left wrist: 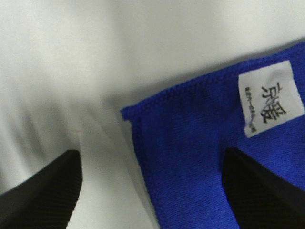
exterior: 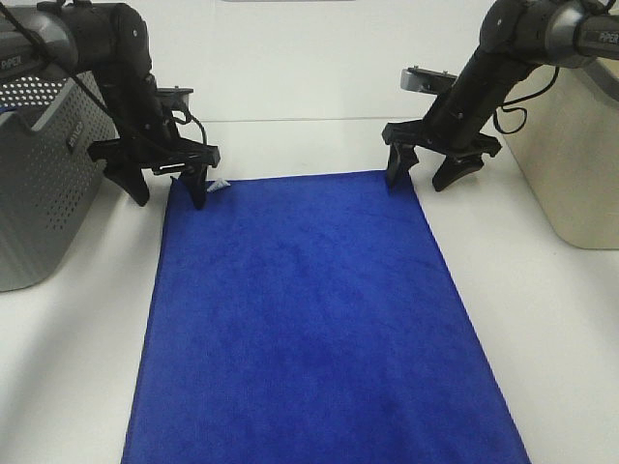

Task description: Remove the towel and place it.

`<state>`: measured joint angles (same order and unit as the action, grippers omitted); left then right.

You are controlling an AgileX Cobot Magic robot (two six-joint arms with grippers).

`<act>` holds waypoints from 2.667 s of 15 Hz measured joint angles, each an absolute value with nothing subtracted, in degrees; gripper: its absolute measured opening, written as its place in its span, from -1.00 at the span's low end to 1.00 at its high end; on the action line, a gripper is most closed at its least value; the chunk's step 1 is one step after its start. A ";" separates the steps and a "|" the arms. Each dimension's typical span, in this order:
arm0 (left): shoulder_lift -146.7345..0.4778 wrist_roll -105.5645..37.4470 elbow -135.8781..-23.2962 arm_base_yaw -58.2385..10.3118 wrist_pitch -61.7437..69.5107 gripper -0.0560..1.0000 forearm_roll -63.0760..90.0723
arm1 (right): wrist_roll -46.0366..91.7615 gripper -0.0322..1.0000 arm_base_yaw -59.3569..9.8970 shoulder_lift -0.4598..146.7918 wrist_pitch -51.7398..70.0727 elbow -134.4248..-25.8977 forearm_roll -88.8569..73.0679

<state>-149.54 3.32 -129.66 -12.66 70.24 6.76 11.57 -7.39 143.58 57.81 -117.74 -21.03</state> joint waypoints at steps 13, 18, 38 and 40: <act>-150.29 -2.52 -129.89 -13.81 65.37 0.44 21.03 | 13.92 0.38 -13.18 144.96 52.31 -118.03 -26.30; -150.57 -5.67 -129.89 -13.81 63.31 -0.08 20.97 | 13.92 -0.22 -13.18 145.36 49.90 -118.03 -22.75; -151.49 -14.32 -141.18 -14.09 42.34 -0.85 11.69 | 17.53 -0.91 -13.24 146.28 38.22 -134.93 -10.43; -151.49 -14.44 -141.18 -14.09 39.59 -0.85 10.14 | 17.59 -0.91 -13.24 146.28 36.10 -134.93 -10.43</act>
